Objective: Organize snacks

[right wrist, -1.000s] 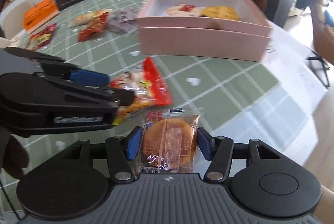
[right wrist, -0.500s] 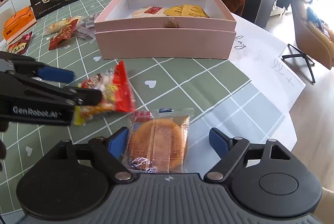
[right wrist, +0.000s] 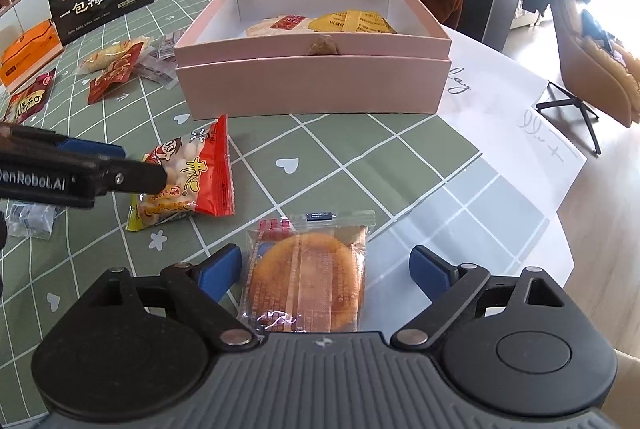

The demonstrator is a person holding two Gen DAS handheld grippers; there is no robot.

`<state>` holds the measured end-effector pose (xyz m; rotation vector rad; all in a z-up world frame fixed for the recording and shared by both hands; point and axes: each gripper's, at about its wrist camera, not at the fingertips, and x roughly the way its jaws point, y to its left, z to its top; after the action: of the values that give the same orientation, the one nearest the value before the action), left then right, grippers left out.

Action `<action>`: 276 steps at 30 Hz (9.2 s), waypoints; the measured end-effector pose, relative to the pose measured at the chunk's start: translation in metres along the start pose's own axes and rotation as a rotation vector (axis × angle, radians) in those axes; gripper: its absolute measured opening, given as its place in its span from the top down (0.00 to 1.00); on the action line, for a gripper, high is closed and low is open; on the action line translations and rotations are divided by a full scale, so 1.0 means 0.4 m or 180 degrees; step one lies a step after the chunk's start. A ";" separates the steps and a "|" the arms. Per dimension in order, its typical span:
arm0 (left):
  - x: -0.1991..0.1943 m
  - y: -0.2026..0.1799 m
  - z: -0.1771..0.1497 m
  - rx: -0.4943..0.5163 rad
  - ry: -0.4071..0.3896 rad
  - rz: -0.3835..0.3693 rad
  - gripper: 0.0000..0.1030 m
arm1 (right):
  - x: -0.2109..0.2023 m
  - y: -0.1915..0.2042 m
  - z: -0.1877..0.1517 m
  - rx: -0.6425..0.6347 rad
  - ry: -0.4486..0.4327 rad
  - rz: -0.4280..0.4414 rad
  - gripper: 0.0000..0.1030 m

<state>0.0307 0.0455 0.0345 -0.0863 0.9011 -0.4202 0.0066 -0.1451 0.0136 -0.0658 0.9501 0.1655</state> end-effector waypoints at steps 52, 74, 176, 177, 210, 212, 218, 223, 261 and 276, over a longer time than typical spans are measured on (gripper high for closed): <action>0.091 0.060 0.297 -0.0605 -0.0434 -0.0372 0.49 | 0.103 -0.149 0.550 0.0277 -0.0322 0.0391 0.43; -0.228 0.338 -0.153 -0.1827 -0.0082 0.0577 0.49 | 0.318 0.501 0.551 -0.0596 0.0588 0.1053 0.27; -0.260 0.256 -0.240 -0.1693 0.0226 0.0207 0.53 | -0.059 0.485 -0.022 -0.1533 0.0336 0.0932 0.55; -0.262 0.257 -0.237 -0.1701 0.0162 0.0189 0.53 | -0.066 0.471 -0.029 -0.1551 0.0372 0.0932 0.61; -0.298 0.181 -0.217 -0.0824 0.0062 0.0093 0.56 | 0.087 0.417 0.138 -0.0881 0.0366 0.0508 0.31; -0.275 0.135 -0.194 -0.0362 0.0076 0.0097 0.56 | 0.084 0.360 0.136 -0.0701 0.0394 0.0450 0.31; -0.186 0.009 -0.169 0.0778 0.0455 0.0123 0.56 | 0.045 0.181 0.098 -0.0279 0.0500 0.0275 0.31; -0.167 -0.054 -0.199 0.1397 0.0586 0.0208 0.54 | 0.005 0.082 0.054 -0.0058 0.0450 0.0173 0.30; -0.058 0.094 -0.066 0.0247 0.0449 0.0051 0.35 | -0.012 0.077 -0.003 -0.0026 0.0355 -0.0006 0.06; -0.074 0.028 -0.122 0.0656 0.0339 0.0060 0.52 | -0.004 0.080 -0.006 -0.0023 0.0296 -0.0003 0.01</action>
<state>-0.0198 0.0721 0.0231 0.1344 0.9575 -0.5015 -0.0016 -0.1139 0.0140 -0.0813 1.0421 0.1662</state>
